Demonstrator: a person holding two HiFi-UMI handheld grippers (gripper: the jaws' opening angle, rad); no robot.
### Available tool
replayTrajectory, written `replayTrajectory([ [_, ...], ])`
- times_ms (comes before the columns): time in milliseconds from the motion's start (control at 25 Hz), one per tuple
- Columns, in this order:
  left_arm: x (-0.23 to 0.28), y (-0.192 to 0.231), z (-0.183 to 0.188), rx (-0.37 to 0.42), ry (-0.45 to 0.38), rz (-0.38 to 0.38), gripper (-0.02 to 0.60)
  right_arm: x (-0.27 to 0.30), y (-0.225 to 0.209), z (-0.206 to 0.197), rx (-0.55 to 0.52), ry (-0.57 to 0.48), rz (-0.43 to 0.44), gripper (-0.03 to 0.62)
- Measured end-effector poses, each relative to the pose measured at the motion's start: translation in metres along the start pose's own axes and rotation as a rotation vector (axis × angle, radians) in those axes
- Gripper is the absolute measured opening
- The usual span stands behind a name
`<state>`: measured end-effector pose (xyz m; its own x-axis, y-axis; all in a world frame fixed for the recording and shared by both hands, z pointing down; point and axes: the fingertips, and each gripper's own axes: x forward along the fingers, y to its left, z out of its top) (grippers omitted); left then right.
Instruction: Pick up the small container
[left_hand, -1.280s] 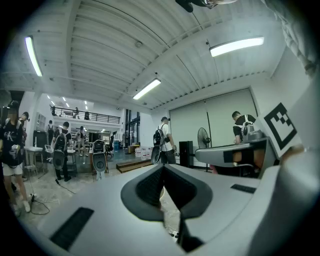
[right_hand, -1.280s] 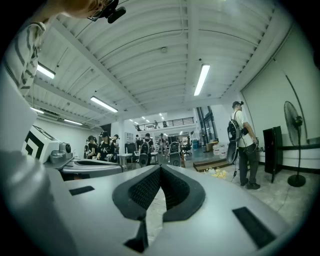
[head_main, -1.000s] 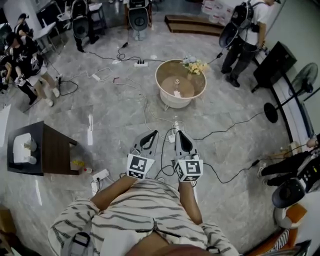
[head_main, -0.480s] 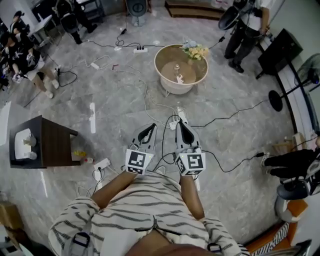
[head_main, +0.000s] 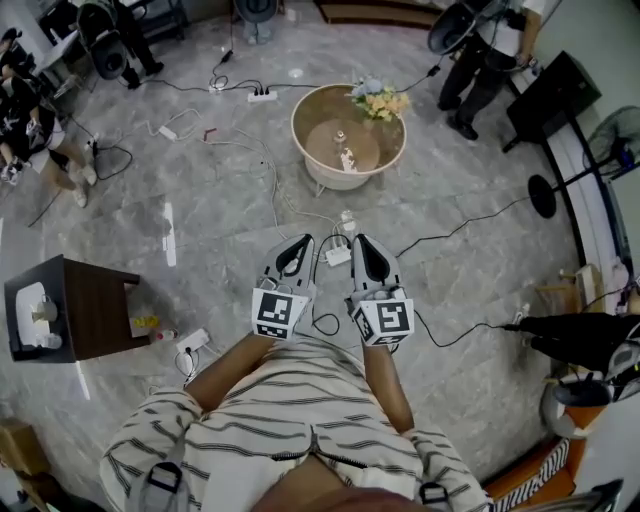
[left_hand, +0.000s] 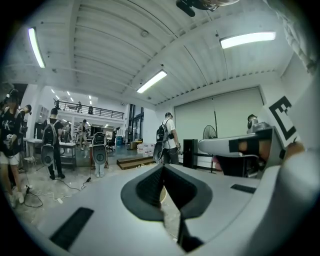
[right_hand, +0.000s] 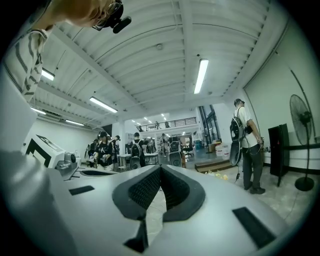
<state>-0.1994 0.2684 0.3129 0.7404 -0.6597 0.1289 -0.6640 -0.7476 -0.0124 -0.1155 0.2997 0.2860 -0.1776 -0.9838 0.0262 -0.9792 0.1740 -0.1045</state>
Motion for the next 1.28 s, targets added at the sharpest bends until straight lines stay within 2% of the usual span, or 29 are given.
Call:
replayTrajectory([
  [360,0.137,0.076,0.042,-0.030,-0.031,-0.001,0.000,0.120,-0.082,0.033,-0.030,-0.001,-0.038,0.009],
  [640,0.227,0.125,0.052,-0.065,-0.026,-0.008,0.000,0.195,-0.131,0.039,-0.031,0.027,-0.073,0.009],
  [840,0.268,0.139,0.050,-0.086,-0.024,-0.043,0.000,0.230,-0.153,0.037,-0.047,0.046,-0.099,0.009],
  [1040,0.300,0.147,0.041,-0.108,0.014,-0.076,0.000,0.262,-0.168,0.041,-0.062,0.049,-0.108,0.009],
  [1280,0.328,0.146,0.026,-0.118,0.043,-0.064,0.000,0.282,-0.191,0.031,-0.059,0.065,-0.099,0.009],
])
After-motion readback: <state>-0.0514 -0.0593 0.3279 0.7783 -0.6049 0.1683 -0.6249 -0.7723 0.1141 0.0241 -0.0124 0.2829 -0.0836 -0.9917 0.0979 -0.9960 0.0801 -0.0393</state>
